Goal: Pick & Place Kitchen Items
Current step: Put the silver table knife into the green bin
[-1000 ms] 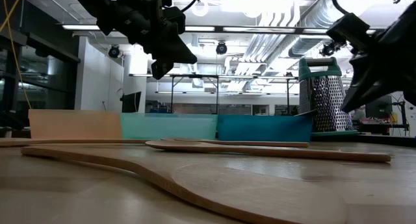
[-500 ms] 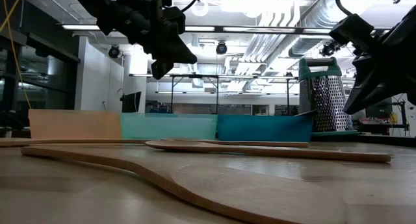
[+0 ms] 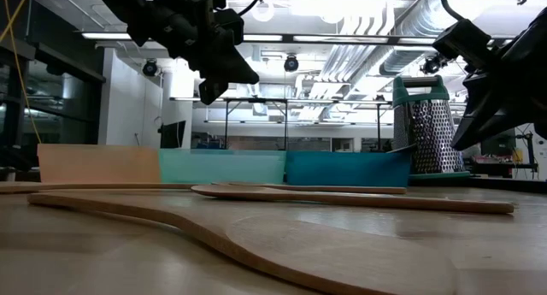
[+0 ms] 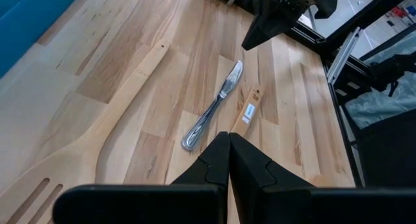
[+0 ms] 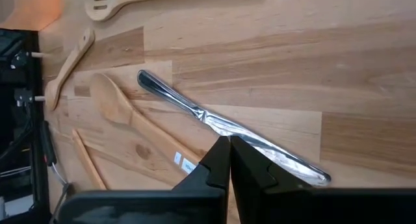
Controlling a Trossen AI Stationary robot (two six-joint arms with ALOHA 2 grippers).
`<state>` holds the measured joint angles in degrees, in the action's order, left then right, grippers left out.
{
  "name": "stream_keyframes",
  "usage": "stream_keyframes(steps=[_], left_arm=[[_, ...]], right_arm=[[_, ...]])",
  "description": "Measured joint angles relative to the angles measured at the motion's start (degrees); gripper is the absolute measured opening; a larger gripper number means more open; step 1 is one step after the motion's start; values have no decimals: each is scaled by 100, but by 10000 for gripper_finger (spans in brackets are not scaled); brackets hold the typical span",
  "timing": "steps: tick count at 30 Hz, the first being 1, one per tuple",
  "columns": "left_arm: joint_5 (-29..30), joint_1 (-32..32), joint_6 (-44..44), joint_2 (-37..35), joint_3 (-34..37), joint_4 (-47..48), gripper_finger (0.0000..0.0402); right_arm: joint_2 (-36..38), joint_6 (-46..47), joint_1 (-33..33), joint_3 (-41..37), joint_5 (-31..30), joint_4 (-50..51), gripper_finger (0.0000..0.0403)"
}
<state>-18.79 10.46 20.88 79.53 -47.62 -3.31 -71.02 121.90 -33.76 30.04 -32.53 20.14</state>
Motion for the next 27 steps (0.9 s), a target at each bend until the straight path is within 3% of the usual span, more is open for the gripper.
stream_keyframes(steps=[17,27], left_arm=[[0,0,-98,-2,0,51,5],[0,0,-92,-2,0,48,5]], right_arm=[[0,-132,0,0,-33,76,3],[-9,135,-11,0,501,24,3]])
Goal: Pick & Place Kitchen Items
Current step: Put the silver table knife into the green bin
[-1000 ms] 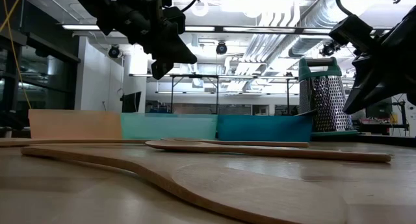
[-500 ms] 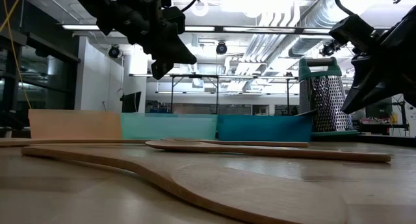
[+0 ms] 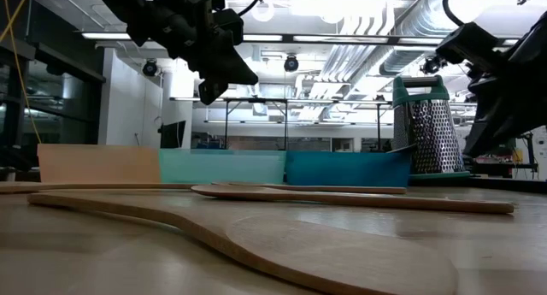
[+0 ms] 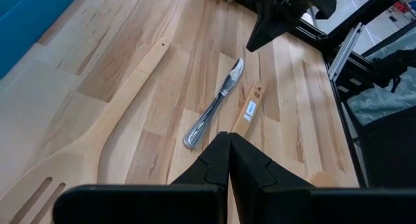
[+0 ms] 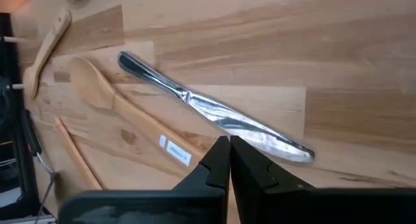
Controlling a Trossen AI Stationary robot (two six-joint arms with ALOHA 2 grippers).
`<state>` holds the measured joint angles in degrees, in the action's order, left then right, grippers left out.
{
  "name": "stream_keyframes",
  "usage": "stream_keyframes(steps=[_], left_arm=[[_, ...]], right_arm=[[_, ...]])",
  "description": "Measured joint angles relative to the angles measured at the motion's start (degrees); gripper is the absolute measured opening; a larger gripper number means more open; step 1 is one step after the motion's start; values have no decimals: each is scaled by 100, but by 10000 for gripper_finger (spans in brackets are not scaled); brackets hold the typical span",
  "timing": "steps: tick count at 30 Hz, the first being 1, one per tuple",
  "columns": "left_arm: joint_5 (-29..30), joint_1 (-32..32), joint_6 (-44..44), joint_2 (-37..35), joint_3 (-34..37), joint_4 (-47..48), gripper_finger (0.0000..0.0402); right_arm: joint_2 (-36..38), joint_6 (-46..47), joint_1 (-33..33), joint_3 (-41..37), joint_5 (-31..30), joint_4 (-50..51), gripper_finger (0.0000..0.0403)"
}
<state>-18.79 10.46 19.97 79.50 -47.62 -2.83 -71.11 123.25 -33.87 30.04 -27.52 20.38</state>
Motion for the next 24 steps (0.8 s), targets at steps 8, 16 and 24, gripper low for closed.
stream_keyframes(steps=[8,16,24], left_arm=[[0,0,2,0,0,0,5],[0,2,2,0,0,0,5],[-3,0,0,0,0,0,5]], right_arm=[[-363,185,-16,0,544,-190,3],[-674,390,-26,0,887,-303,3],[-728,469,-26,-2,941,-240,3]])
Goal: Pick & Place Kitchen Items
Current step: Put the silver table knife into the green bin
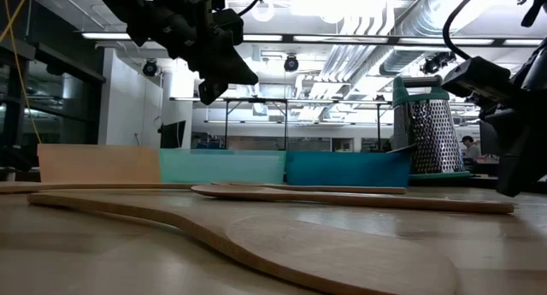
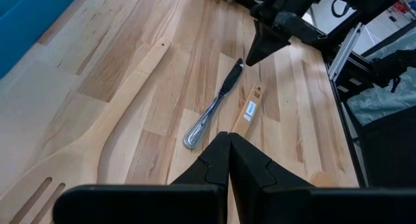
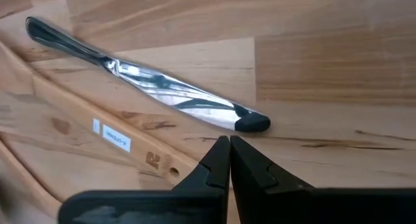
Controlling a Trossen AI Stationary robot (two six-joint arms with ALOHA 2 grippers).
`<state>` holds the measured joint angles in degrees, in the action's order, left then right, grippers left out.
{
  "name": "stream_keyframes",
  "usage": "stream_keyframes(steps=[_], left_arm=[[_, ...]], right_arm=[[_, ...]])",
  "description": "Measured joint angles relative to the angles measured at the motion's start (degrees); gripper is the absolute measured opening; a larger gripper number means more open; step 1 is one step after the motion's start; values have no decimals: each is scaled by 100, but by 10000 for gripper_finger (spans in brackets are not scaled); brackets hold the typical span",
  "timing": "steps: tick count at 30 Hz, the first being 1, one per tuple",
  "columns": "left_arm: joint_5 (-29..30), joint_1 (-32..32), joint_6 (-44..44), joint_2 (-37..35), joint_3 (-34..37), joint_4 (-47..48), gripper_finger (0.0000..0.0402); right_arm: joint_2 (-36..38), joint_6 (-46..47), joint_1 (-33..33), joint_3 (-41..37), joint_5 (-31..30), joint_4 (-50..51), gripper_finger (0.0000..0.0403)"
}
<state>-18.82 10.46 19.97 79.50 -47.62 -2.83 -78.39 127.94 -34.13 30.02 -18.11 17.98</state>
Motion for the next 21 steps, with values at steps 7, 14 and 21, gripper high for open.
stream_keyframes(steps=[7,14,21], left_arm=[[1,2,-9,0,0,0,5],[1,1,-15,0,0,0,5],[1,0,-15,0,0,-2,5]], right_arm=[[0,-6,180,0,-34,67,3],[0,-72,274,0,30,66,3],[0,-68,264,0,216,172,3]])
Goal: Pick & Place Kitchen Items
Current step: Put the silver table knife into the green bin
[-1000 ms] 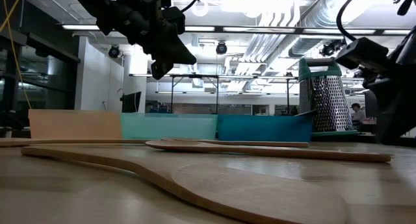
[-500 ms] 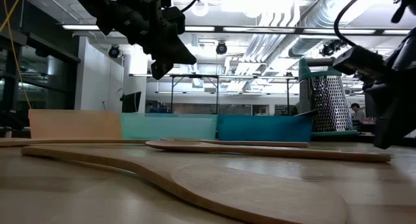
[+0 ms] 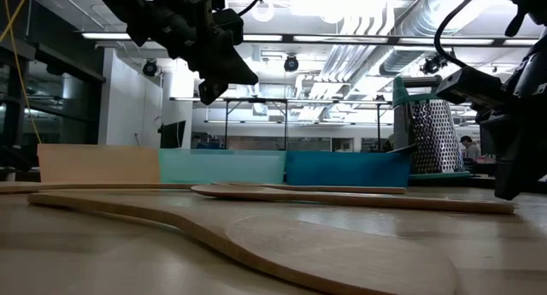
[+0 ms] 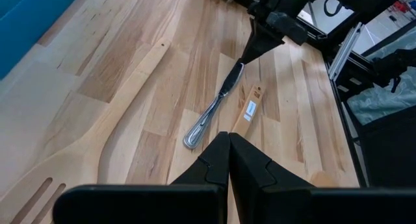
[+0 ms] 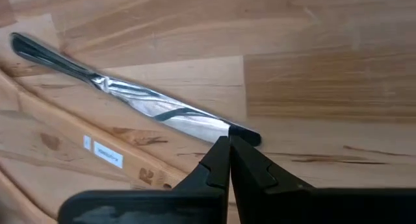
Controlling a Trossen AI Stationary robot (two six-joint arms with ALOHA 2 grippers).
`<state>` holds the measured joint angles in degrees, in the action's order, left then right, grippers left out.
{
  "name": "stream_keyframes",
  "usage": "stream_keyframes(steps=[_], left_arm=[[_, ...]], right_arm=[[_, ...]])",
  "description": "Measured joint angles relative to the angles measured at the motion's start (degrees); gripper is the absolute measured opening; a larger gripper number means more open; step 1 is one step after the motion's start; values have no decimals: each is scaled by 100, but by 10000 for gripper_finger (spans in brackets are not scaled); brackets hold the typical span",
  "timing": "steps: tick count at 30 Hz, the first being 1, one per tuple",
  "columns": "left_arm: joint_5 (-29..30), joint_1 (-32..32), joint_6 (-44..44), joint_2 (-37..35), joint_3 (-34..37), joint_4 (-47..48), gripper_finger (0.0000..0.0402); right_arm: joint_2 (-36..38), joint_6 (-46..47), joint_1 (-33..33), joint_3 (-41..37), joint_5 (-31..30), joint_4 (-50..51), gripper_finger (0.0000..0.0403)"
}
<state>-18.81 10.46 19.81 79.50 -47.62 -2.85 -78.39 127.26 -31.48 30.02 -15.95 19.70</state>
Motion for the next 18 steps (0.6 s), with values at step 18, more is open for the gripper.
stream_keyframes(steps=[18], left_arm=[[0,0,-2,0,0,-5,5]], right_arm=[[-437,50,15,20,202,-338,3]])
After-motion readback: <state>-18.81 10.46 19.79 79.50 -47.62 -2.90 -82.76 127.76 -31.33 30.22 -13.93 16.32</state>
